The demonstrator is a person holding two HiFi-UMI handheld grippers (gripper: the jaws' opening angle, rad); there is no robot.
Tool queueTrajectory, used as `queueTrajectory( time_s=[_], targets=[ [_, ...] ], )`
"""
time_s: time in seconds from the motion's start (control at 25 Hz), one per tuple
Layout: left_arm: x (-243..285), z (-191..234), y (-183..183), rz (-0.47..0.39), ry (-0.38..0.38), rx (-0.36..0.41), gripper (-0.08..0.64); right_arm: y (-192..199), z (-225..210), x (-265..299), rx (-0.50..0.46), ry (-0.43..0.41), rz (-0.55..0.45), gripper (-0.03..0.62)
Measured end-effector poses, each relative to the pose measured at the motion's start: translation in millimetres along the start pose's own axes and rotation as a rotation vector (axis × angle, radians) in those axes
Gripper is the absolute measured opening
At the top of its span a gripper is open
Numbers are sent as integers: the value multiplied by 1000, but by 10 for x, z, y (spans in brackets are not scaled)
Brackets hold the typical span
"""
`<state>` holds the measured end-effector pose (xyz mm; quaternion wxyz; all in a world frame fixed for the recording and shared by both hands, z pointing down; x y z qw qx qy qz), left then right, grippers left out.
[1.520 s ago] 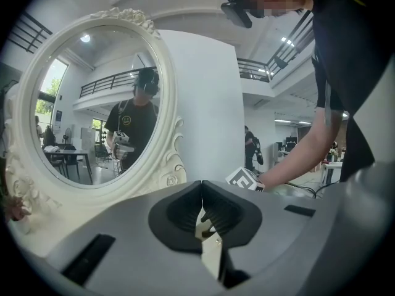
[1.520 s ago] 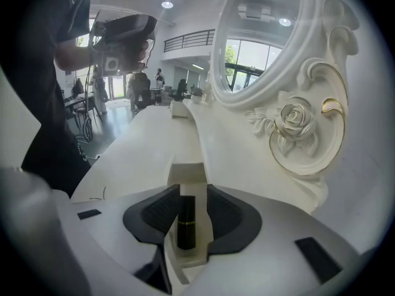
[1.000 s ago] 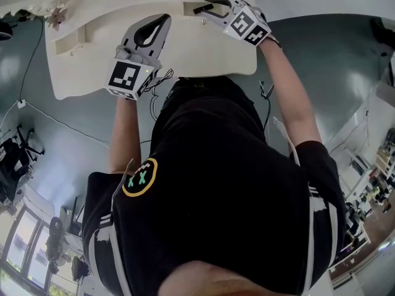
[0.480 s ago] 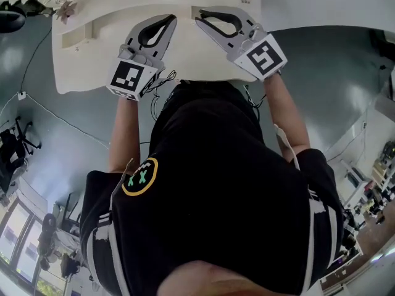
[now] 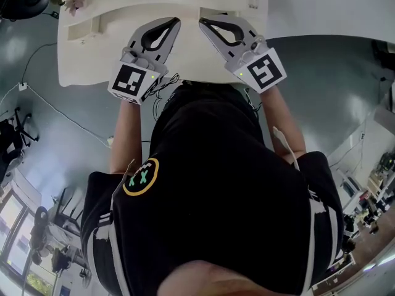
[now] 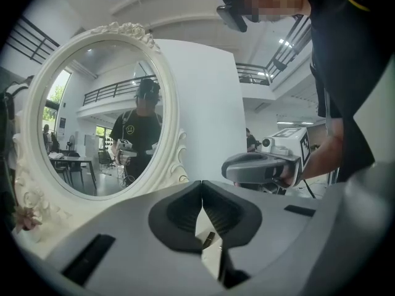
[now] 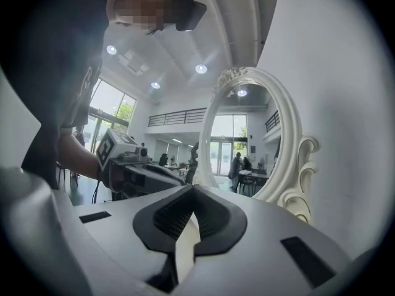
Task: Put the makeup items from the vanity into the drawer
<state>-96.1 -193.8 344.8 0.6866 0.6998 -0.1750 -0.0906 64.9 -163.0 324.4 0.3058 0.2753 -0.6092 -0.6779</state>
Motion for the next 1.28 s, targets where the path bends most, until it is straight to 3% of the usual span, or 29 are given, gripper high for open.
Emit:
queueTrajectory(
  time_s=[0.24,1.28],
  targets=[
    [-65,5,-20,-9,-17,-1,21,152,59,48,13,21,23,21],
    [-163,61,-39,6,-58,-4,21,41,64,147,8,33,-16,20]
  ],
)
Point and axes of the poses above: the fingertips, and each gripper's own axes: x forward along the fingers, z to its left, y out of its underside, the point moved 8 cm from there along -x, backward along the fingers, and after that the axes turned 6 degrees about y, right-handed, at the moved point
